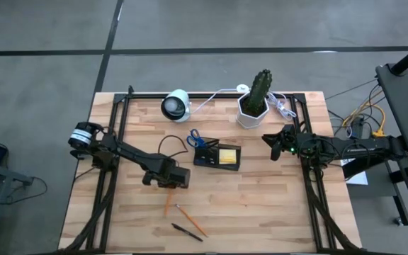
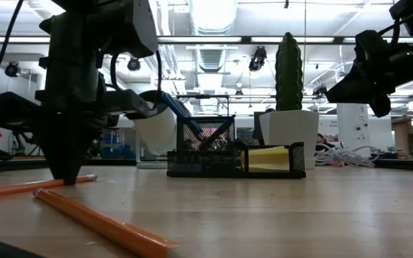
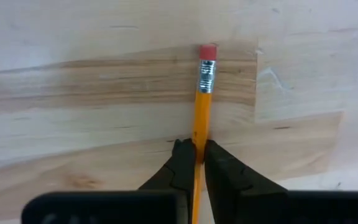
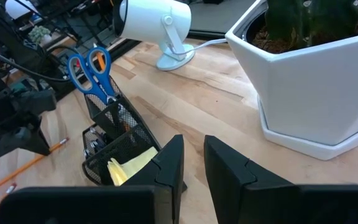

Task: Pick and place office supplies into organizer
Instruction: Put the left yellow pencil into the black desk organizer

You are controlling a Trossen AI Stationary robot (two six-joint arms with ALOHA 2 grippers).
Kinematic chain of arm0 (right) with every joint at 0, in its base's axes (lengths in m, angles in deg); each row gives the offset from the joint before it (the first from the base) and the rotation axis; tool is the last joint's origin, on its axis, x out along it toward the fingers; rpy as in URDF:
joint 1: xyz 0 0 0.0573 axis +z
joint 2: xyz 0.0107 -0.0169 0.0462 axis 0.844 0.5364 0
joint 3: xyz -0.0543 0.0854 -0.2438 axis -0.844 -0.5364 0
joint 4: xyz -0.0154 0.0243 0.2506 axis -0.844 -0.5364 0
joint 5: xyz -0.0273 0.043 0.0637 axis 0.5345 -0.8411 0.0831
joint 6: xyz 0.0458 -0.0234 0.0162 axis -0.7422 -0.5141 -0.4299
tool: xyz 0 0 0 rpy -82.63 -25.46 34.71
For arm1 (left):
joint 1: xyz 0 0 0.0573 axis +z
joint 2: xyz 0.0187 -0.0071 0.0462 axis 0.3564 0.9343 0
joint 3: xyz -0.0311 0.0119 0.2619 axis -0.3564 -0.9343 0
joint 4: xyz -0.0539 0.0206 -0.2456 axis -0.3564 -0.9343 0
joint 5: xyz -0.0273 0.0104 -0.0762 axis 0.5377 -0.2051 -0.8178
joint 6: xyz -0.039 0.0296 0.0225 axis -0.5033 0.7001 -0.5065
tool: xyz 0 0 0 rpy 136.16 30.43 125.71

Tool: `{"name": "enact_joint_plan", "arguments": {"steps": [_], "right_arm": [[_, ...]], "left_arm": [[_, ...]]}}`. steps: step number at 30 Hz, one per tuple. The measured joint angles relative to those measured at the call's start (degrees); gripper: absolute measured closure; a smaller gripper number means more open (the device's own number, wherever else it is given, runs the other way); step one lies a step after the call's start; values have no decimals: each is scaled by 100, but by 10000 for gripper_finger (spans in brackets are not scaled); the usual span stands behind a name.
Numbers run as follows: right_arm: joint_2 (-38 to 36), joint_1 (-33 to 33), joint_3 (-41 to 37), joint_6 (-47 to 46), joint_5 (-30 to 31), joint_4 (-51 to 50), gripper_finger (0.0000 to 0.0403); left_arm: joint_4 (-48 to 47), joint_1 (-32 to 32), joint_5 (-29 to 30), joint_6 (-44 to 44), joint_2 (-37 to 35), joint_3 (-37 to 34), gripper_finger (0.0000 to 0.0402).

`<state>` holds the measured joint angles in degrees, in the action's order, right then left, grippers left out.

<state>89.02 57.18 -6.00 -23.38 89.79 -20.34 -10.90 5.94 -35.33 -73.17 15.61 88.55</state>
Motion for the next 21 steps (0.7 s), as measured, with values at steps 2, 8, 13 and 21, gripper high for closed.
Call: {"name": "enact_joint_plan", "arguments": {"steps": [2,8,13,21], "right_arm": [[-1,0,0,12,0,-2,349],[-1,0,0,22,0,-12,349],[1,0,0,22,2,-35,349],[3,0,0,22,3,-45,349]], "left_arm": [[-14,0,-13,135,1,-4,394],[-44,0,-63,501,7,-9,398],[-107,0,-74,894,13,51,399],[-122,0,-95,1248,-20,114,399]]}}
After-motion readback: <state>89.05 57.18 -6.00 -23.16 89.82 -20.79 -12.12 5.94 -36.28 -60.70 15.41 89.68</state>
